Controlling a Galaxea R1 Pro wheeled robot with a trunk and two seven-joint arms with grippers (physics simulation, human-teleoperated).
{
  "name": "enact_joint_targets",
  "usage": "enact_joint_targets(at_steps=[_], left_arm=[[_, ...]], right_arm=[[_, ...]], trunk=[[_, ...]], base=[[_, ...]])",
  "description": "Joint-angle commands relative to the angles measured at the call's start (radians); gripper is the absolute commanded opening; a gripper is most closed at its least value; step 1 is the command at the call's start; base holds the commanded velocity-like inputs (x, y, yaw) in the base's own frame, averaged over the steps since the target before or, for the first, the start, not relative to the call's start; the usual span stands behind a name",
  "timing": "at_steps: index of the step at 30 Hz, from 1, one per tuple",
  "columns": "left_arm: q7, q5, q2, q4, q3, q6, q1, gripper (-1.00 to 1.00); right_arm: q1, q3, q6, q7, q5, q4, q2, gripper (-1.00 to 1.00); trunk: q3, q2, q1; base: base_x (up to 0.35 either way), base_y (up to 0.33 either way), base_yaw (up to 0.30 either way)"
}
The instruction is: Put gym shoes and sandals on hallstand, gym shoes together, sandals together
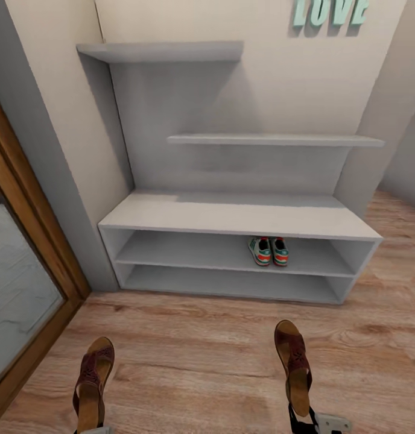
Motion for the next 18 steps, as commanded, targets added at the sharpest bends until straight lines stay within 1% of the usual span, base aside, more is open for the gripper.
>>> enact_joint_targets(at_steps=[1, 5, 15, 16, 18], left_arm=[[-0.002, -0.006, 0.000, 0.001, 0.003, -0.003, -0.001, -1.00], [-0.002, -0.006, 0.000, 0.001, 0.003, -0.003, 0.000, -1.00], [-0.002, -0.008, -0.001, 0.000, 0.001, -0.002, 0.000, -1.00], [-0.001, -0.017, -0.004, 0.002, -0.008, 0.003, -0.001, -1.00], [-0.002, -0.016, -0.003, 0.001, -0.006, 0.015, -0.009, -1.00]], right_arm=[[-0.001, -0.003, -0.002, 0.004, -0.002, 0.001, 0.001, -1.00], [-0.001, -0.003, -0.002, 0.006, -0.001, 0.000, 0.001, -1.00], [-0.001, -0.001, -0.003, 0.006, -0.002, -0.010, 0.003, -1.00], [-0.001, -0.001, -0.002, 0.006, -0.001, -0.008, -0.001, -1.00], [-0.001, -0.004, -0.001, 0.006, -0.001, -0.007, -0.005, -1.00]], trunk=[[-0.001, 0.000, 0.000], [-0.001, 0.000, 0.000], [-0.001, 0.000, 0.000], [-0.001, 0.000, 0.000], [-0.001, 0.000, 0.000]], base=[[-0.028, 0.058, -0.101], [-0.014, 0.029, -0.050], [-0.001, 0.002, -0.004], [0.000, 0.000, 0.000], [0.000, 0.000, 0.000]])
